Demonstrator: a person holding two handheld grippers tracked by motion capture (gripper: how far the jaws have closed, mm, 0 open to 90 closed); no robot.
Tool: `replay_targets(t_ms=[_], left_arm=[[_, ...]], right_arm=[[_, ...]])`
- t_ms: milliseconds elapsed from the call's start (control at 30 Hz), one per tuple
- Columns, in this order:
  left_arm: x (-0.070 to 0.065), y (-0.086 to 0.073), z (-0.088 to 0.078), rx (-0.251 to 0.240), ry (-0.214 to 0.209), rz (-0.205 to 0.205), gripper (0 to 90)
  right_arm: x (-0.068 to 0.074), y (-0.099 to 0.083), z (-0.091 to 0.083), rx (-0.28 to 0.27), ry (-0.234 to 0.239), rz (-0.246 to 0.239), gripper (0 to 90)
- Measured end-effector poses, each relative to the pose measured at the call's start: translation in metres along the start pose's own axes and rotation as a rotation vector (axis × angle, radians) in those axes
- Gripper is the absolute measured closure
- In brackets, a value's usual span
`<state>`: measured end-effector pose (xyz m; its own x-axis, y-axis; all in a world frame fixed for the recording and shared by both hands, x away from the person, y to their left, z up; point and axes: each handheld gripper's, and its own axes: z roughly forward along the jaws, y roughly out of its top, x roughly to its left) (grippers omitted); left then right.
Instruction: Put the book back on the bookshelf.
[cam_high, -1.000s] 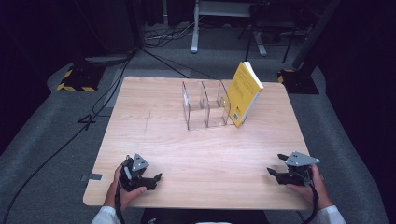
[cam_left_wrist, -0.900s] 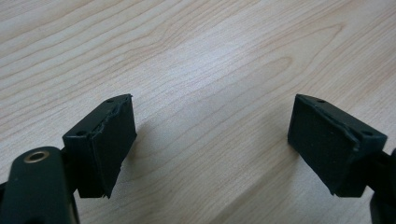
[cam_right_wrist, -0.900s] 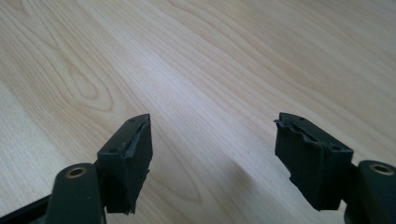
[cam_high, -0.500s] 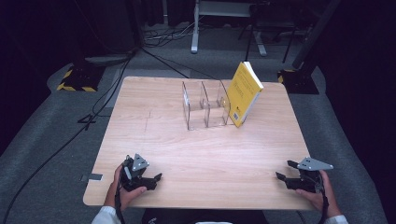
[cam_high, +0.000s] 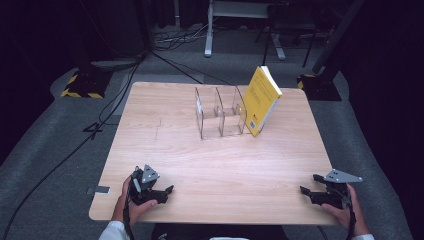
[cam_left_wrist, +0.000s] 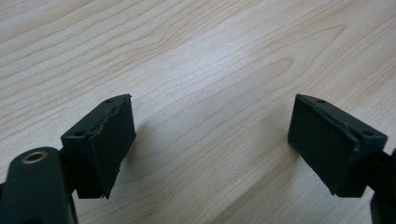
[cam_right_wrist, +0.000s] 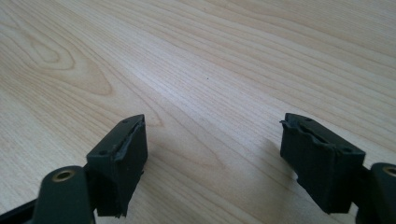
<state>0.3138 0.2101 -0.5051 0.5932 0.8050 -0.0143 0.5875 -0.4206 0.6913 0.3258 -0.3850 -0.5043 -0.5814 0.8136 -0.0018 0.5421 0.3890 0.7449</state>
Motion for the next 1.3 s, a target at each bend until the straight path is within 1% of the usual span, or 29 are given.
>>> replay_targets(t_ms=[333, 367, 433, 833, 867, 967, 1067, 1100, 1200, 1300], left_arm=[[-0.0001, 0.0000, -0.0001, -0.002, 0.005, 0.005, 15.7], [0.0002, 0.0003, 0.0003, -0.002, 0.000, 0.007, 15.5], [-0.0001, 0.0005, 0.0009, -0.003, -0.008, -0.002, 15.2], [-0.0001, 0.0008, 0.0010, -0.002, -0.006, -0.003, 15.1], [0.0006, 0.0012, 0.0009, 0.000, -0.002, 0.009, 15.1], [0.0009, 0.0018, 0.0014, 0.001, 0.000, 0.009, 14.8], [0.0004, 0.0023, 0.0021, 0.002, -0.006, -0.003, 14.7], [0.0009, 0.0025, 0.0022, 0.002, -0.005, 0.003, 14.7], [0.0003, 0.0024, 0.0024, 0.001, -0.005, -0.004, 14.7], [0.0006, 0.0025, 0.0023, 0.001, -0.006, -0.001, 14.7]], right_arm=[[0.0003, -0.0001, 0.0000, -0.001, -0.003, -0.003, 23.3], [0.0003, -0.0001, 0.0000, -0.001, -0.003, -0.003, 23.3], [0.0003, -0.0001, 0.0000, -0.001, -0.003, -0.002, 23.3], [0.0003, -0.0001, 0.0000, -0.001, -0.002, -0.002, 23.3], [0.0003, -0.0001, 0.0000, -0.001, -0.002, -0.002, 23.3], [0.0002, -0.0001, 0.0000, -0.001, -0.002, -0.002, 23.3], [0.0001, -0.0001, 0.0000, 0.000, -0.002, -0.002, 23.3], [0.0001, -0.0001, 0.0000, 0.000, -0.002, -0.002, 23.3], [0.0001, -0.0001, 0.0000, 0.000, -0.002, -0.002, 23.3], [0.0001, -0.0001, 0.0000, 0.000, -0.002, -0.001, 23.3]])
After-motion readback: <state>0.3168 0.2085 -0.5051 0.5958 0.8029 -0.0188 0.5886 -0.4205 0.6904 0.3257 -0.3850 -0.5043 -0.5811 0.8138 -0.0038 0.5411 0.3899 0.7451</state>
